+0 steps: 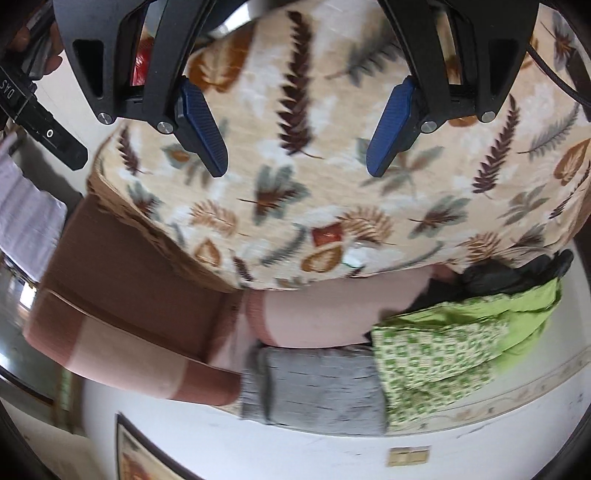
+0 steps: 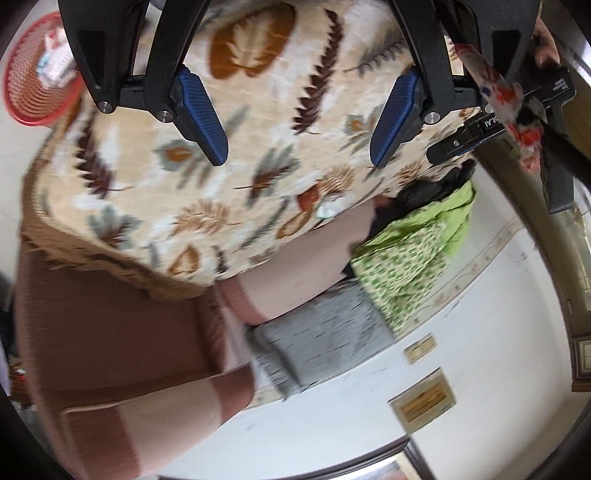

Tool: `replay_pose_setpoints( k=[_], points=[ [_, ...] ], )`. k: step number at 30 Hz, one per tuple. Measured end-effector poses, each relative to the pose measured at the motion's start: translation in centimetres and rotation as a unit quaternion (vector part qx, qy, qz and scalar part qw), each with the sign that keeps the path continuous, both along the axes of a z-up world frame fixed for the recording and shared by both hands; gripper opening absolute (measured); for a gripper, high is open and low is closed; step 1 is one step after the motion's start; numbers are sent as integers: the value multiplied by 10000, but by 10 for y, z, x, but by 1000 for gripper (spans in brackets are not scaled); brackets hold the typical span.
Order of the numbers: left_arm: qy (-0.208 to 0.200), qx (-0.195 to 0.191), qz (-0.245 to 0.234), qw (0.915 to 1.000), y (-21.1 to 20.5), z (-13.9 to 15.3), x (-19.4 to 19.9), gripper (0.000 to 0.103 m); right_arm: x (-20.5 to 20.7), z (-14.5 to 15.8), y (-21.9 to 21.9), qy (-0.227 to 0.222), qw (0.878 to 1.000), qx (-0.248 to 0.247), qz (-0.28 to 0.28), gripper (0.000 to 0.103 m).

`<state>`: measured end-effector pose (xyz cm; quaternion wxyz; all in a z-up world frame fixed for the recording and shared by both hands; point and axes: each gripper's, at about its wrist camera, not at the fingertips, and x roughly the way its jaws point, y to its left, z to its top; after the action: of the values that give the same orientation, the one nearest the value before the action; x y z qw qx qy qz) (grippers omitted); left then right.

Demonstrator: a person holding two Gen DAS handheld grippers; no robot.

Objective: Collect trash
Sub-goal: 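Move both tools back toward the glove and wrapper on the bed, then grasp the white glove with the left tool while the right tool grasps the red wrapper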

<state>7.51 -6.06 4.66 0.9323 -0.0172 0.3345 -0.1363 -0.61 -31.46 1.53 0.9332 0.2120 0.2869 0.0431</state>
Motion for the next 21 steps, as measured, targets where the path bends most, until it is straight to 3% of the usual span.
replay_pose_setpoints(
  k=[12,16,21],
  points=[
    [628,-308,9,9975,50,-22,106,76,138,-61,38,327,9942,504,894,83],
    [770,-163,123,9968,56,-42,159,76,196,-94,37,559,9895,836,1041,81],
    [1044,-148,145,9943,58,-80,222,76,261,-137,42,829,9850,911,1206,73]
  ],
)
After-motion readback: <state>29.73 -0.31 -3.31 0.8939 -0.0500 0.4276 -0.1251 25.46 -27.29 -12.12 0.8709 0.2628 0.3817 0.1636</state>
